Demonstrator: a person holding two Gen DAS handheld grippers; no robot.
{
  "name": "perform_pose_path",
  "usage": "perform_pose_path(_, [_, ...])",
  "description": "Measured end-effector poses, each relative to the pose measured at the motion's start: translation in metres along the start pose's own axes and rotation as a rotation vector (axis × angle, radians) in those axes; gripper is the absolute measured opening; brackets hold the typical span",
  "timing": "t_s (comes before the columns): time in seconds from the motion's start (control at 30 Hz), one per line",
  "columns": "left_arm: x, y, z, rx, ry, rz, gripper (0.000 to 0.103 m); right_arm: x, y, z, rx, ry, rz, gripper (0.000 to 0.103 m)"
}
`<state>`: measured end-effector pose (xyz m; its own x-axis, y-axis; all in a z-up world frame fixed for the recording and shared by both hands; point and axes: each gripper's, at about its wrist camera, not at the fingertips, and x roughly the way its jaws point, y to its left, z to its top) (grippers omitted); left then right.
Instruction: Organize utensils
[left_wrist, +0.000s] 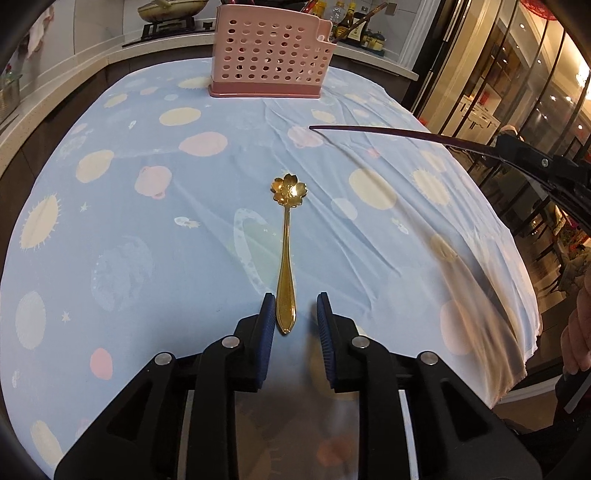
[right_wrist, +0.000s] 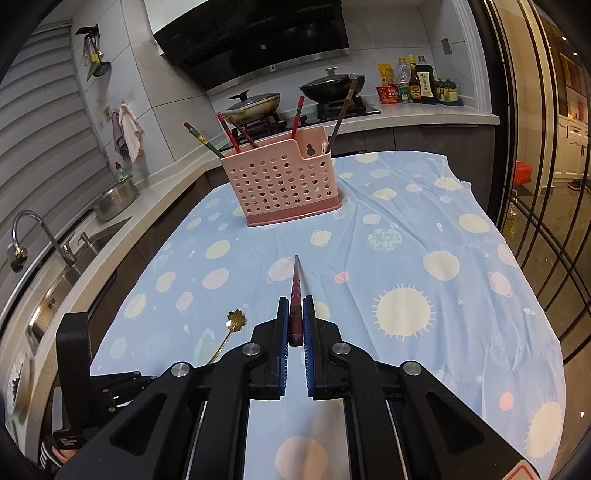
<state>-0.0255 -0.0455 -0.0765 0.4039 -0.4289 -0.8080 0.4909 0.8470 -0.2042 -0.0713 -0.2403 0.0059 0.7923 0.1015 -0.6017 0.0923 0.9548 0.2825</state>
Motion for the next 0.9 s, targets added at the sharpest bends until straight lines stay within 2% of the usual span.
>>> perform_pose_path(0.17, [-0.002,0.005,-0.002,-0.038,0.002,-0.039,0.021,-0.001,-0.001,-0.001,0.006,-0.001,-0.002,0.007])
perform_pose_path(0.23, [-0.002,0.006,-0.003,-0.051,0.008,-0.057,0.01,0.0,-0.001,-0.001,0.006,-0.001,-0.002,0.007])
perform_pose_path(0.33, [-0.002,0.01,-0.004,-0.076,0.009,-0.076,0.01,0.0,-0.001,-0.001,0.008,0.003,0.001,0.007])
perform_pose_path(0.9, [-0.032,0.0,0.019,-0.029,-0.087,-0.058,0.007,-0.004,-0.003,-0.001,0.009,-0.008,0.006,0.007])
